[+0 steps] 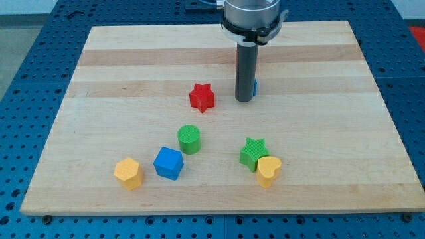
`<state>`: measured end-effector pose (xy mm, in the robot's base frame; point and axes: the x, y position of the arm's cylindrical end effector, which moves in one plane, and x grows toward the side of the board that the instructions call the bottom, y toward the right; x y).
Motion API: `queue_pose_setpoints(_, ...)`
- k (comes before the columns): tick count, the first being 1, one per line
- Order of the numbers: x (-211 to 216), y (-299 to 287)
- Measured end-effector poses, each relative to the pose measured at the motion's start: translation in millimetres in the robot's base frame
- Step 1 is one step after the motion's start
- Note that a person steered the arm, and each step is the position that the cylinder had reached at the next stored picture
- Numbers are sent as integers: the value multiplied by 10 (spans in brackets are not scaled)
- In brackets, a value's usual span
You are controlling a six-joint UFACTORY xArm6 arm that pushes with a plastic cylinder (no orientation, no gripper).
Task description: Push the red circle closer to the blue triangle
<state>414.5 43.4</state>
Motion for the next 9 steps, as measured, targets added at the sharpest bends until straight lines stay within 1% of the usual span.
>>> queue_pose_setpoints(1,176,579)
queue_pose_setpoints(2,-53,930)
queue_pose_setpoints(3,-674,563)
queue_pose_setpoints(4,-1072,13)
queue_pose_setpoints(5,-1142,-45)
queue_pose_setpoints(6,-1515,-67)
queue_pose_setpoints(7,-1659,-412)
queue_pose_setpoints(8,-1448,-712)
queue_pose_setpoints(9,-1309,-701)
